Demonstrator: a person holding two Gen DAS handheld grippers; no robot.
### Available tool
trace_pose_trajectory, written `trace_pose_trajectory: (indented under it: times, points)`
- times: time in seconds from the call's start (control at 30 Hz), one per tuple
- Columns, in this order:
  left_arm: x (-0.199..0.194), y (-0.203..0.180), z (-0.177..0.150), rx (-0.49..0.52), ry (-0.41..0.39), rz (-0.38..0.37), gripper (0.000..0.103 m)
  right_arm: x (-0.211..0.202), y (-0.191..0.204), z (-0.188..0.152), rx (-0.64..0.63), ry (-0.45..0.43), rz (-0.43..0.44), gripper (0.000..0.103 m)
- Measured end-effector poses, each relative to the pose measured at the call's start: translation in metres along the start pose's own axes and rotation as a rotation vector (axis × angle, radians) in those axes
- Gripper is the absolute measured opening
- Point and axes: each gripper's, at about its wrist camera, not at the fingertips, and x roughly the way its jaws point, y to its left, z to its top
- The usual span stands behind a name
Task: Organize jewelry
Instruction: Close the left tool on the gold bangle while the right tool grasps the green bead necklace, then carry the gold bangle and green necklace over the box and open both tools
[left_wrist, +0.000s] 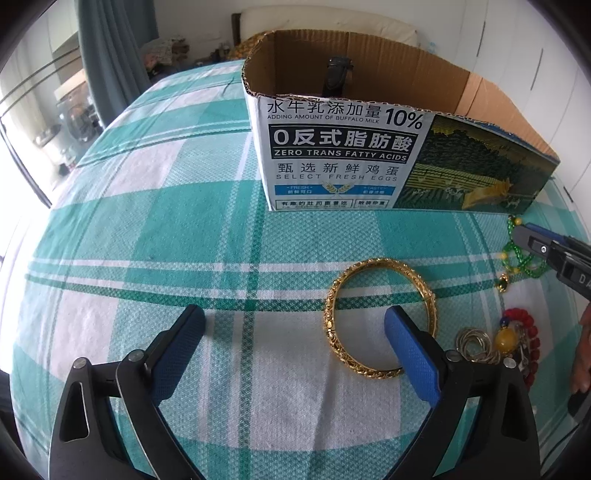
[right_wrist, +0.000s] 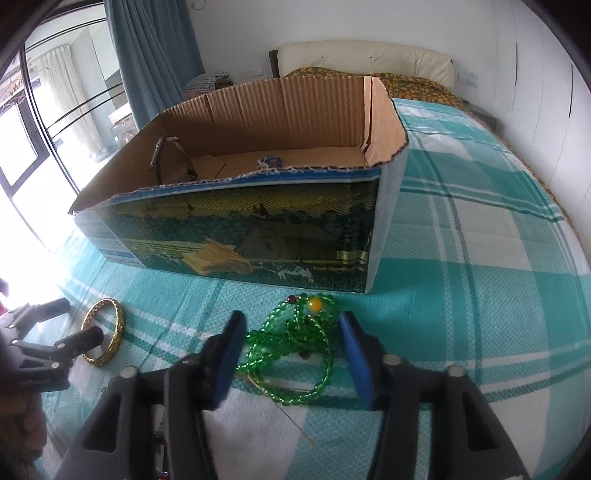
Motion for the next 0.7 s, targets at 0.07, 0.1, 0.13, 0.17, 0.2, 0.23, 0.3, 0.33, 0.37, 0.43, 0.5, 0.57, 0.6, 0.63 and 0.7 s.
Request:
trace_pose_trajectory:
  times: [0.07, 0.1, 0.13, 0.17, 0.2, 0.23, 0.3, 0.33, 0.37, 0.43, 0.5, 0.57, 0.6, 0.63, 0.7]
  points:
    - [-0.006, -0.005, -0.003, 0.02, -0.012, -0.015, 0.078, -0.008, -0.002, -0.002, 0.0, -0.003, -0.008, 0.021]
    - [-0.008, -0.007, -0.003, 0.035, -0.017, -0.026, 0.066, -0.014, -0.003, -0.003, -0.003, -0.013, -0.012, 0.016]
    - [-0.01, -0.009, -0.003, 0.049, -0.022, -0.039, 0.058, -0.02, -0.005, -0.003, 0.014, -0.024, 0.001, 0.016]
    - [-0.011, -0.01, -0.003, 0.061, -0.025, -0.05, 0.039, -0.03, -0.009, -0.005, 0.04, -0.037, 0.02, 0.016]
    - [-0.012, -0.01, -0.002, 0.066, -0.025, -0.069, 0.017, -0.039, -0.012, -0.007, 0.055, -0.051, 0.03, 0.015]
    - [-0.012, -0.008, -0.001, 0.064, -0.019, -0.09, 0.008, -0.05, -0.015, -0.009, 0.06, -0.065, 0.036, 0.015]
    - [-0.012, -0.002, 0.001, 0.044, -0.013, -0.121, 0.004, -0.069, -0.019, -0.012, 0.081, -0.088, 0.051, 0.01]
    - [-0.014, 0.001, 0.001, 0.035, -0.019, -0.13, 0.004, -0.079, -0.022, -0.014, 0.096, -0.098, 0.065, 0.01]
    - [-0.017, 0.003, 0.002, 0.029, -0.029, -0.137, 0.003, -0.087, -0.024, -0.016, 0.104, -0.105, 0.072, 0.01]
    - [-0.026, 0.008, 0.001, 0.016, -0.049, -0.148, 0.003, -0.102, -0.027, -0.018, 0.11, -0.118, 0.074, 0.01]
    - [-0.033, 0.009, 0.0, 0.007, -0.064, -0.154, 0.002, -0.112, -0.032, -0.02, 0.126, -0.122, 0.086, 0.01]
    - [-0.04, 0.01, -0.001, -0.001, -0.073, -0.161, 0.002, -0.121, -0.038, -0.021, 0.156, -0.126, 0.115, 0.01]
    - [-0.042, 0.012, -0.001, -0.006, -0.077, -0.166, 0.002, -0.124, -0.041, -0.02, 0.166, -0.127, 0.126, 0.01]
    - [-0.046, 0.012, -0.002, -0.012, -0.081, -0.17, 0.002, -0.128, -0.042, -0.021, 0.173, -0.131, 0.135, 0.01]
    - [-0.051, 0.013, -0.005, -0.022, -0.084, -0.178, 0.002, -0.137, -0.043, -0.02, 0.178, -0.14, 0.151, 0.01]
